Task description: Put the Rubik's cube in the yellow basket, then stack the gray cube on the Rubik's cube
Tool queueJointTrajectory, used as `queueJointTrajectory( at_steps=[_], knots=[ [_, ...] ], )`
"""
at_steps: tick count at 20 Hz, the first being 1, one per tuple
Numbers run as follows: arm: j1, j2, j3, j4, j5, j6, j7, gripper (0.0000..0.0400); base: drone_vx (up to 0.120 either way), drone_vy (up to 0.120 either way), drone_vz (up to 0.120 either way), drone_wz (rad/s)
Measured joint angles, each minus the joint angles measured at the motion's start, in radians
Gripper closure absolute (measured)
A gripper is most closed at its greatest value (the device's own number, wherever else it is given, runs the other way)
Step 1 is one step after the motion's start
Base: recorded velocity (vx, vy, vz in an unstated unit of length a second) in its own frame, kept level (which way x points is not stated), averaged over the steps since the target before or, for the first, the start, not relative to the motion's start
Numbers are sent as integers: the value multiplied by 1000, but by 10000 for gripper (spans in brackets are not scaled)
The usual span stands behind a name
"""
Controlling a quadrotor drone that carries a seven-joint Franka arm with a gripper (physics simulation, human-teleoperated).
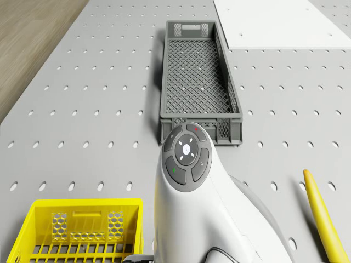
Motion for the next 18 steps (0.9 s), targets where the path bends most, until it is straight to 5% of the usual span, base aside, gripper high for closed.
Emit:
queueJointTrajectory(
  at_steps=[18],
  knots=[
    [4, 9, -1, -1, -4, -8, -3, 0, 0, -120, -13, 0]
  ],
)
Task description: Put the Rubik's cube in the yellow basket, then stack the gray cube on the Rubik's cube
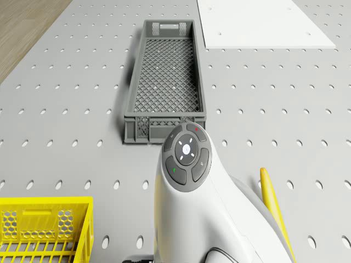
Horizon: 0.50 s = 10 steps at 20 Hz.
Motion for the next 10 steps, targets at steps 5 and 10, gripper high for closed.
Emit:
queueJointTrajectory(
  at_steps=[5, 10],
  knots=[
    [1, 2, 0, 0, -1, -2, -1, 0, 0, -120, -120, 0],
    [2, 4, 0, 0, -2, -4, -1, 0, 48, -16, 0, 0]
  ],
)
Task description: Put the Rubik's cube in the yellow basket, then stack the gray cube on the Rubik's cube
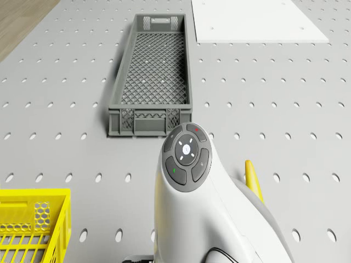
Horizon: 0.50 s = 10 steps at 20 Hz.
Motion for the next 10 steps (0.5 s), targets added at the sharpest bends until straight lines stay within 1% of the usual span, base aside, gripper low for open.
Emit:
queueJointTrajectory(
  at_steps=[10],
  knots=[
    [-25, 15, -59, 25, -58, 18, 13, 0, 0, 0, 0, 0]
  ],
)
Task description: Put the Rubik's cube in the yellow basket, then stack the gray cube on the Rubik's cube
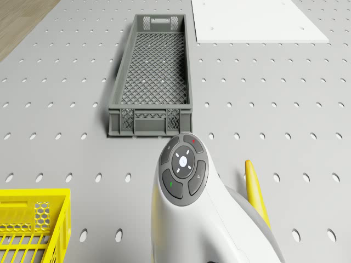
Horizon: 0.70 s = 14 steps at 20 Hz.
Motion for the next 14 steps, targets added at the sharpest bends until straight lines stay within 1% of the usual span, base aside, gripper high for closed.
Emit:
queueJointTrajectory(
  at_steps=[5, 12, 14],
  knots=[
    [-15, 13, -47, 24, -45, 17, 3, 0, 0, 0, 0, 0],
    [-21, 28, -77, 41, -78, 23, 1, 0, 0, 0, 0, 0],
    [-21, 32, -82, 44, -83, 23, 0, 51, 0, 0, 0, 0]
  ],
)
